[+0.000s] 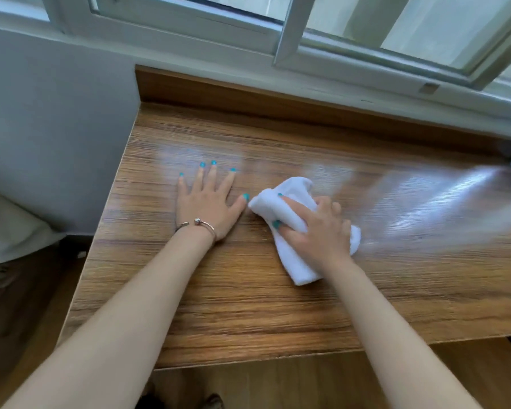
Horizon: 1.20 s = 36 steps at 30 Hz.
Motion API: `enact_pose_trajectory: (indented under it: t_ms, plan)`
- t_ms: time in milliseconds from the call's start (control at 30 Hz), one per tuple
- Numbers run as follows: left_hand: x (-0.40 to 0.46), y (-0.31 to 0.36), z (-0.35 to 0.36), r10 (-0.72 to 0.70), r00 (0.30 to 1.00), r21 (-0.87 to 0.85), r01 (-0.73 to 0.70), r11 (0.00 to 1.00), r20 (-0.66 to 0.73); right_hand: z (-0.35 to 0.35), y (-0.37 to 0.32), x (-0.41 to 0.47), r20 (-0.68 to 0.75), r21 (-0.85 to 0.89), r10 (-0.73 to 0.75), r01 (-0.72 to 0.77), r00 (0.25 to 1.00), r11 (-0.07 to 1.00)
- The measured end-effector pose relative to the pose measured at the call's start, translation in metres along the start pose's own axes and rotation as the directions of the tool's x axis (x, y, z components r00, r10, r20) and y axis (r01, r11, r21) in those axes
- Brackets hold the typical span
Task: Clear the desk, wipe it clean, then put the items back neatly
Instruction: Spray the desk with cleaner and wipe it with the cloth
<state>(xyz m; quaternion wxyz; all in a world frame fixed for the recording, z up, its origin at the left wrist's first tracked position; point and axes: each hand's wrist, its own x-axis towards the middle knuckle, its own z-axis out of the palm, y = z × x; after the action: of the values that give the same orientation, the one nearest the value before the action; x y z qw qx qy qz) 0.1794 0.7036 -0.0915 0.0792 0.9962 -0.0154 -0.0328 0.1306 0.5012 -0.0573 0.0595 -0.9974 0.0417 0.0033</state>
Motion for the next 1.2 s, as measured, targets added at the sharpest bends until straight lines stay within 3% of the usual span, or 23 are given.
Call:
enact_pose_trajectory:
  t_ms: [33,100,200,300,333,400,467,533,567,633,733,800,867,967,1033,1067,1133,1200]
  plan:
    - [0.0,0.001,-0.001,0.002,1.0,0.008,-0.002,1.0,0.002,-0.004,0.028,0.005,0.012,-0.019,0.011,-0.011,1.0,1.0]
    - [-0.001,0.003,-0.002,0.046,0.999,0.037,-0.046,0.998,-0.023,-0.013,0.088,0.02,0.006,-0.055,0.222,-0.221,0.975,0.974]
    - [-0.005,0.003,-0.002,0.182,0.983,0.067,-0.179,0.982,-0.031,-0.018,0.119,0.041,-0.064,0.019,0.605,-0.605,0.794,0.796]
    - [0.002,0.022,-0.004,0.091,0.995,-0.024,-0.09,0.996,0.034,-0.009,0.076,0.051,-0.121,0.075,0.741,-0.738,0.661,0.67]
    - [0.005,0.034,-0.004,0.043,0.997,-0.055,-0.04,0.998,0.056,-0.007,0.058,0.049,-0.108,0.087,0.74,-0.736,0.663,0.672]
    - [0.01,0.059,-0.001,0.0,0.998,-0.071,0.004,0.997,0.057,-0.003,0.028,0.038,-0.084,0.022,0.612,-0.612,0.787,0.79]
    - [0.012,0.071,0.006,0.01,1.0,-0.034,-0.009,0.999,0.011,-0.002,0.02,0.018,-0.039,-0.066,0.345,-0.347,0.938,0.936]
    - [0.012,0.071,0.011,0.036,0.999,-0.005,-0.036,0.999,-0.02,-0.007,0.042,0.009,0.02,-0.07,0.135,-0.134,0.991,0.989]
    - [0.013,0.071,0.012,0.065,0.997,-0.002,-0.065,0.998,-0.03,-0.011,0.062,0.01,0.045,-0.076,0.119,-0.115,0.992,0.99]
    - [0.012,0.075,0.013,0.182,0.983,0.005,-0.181,0.983,-0.033,-0.02,0.112,0.019,0.048,-0.116,0.268,-0.261,0.962,0.958]
    - [0.012,0.079,0.014,0.372,0.926,0.031,-0.371,0.928,-0.061,-0.028,0.169,0.045,-0.031,-0.063,0.635,-0.636,0.772,0.769]
    - [0.013,0.078,0.015,0.415,0.907,0.03,-0.414,0.91,-0.076,-0.022,0.164,0.058,-0.083,-0.045,0.735,-0.739,0.673,0.672]
    - [0.014,0.078,0.015,0.402,0.91,-0.006,-0.404,0.915,-0.102,-0.014,0.132,0.059,-0.106,-0.062,0.689,-0.696,0.717,0.715]
    - [0.015,0.076,0.016,0.379,0.918,0.002,-0.382,0.924,-0.119,-0.008,0.087,0.043,-0.027,-0.118,0.32,-0.321,0.947,0.94]
    - [0.015,0.075,0.016,0.366,0.926,0.012,-0.367,0.93,-0.095,-0.012,0.092,0.037,0.04,-0.094,0.107,-0.103,0.993,0.99]
    - [0.014,0.076,0.016,0.359,0.929,0.017,-0.359,0.933,-0.085,-0.016,0.108,0.037,0.047,-0.071,0.065,-0.062,0.997,0.996]
    - [0.014,0.082,0.014,0.347,0.935,0.034,-0.345,0.938,-0.076,-0.023,0.16,0.045,0.026,-0.077,0.126,-0.124,0.992,0.989]
    - [0.015,0.088,0.012,0.319,0.947,0.022,-0.319,0.948,-0.037,-0.033,0.233,0.059,-0.017,-0.093,0.363,-0.363,0.931,0.927]
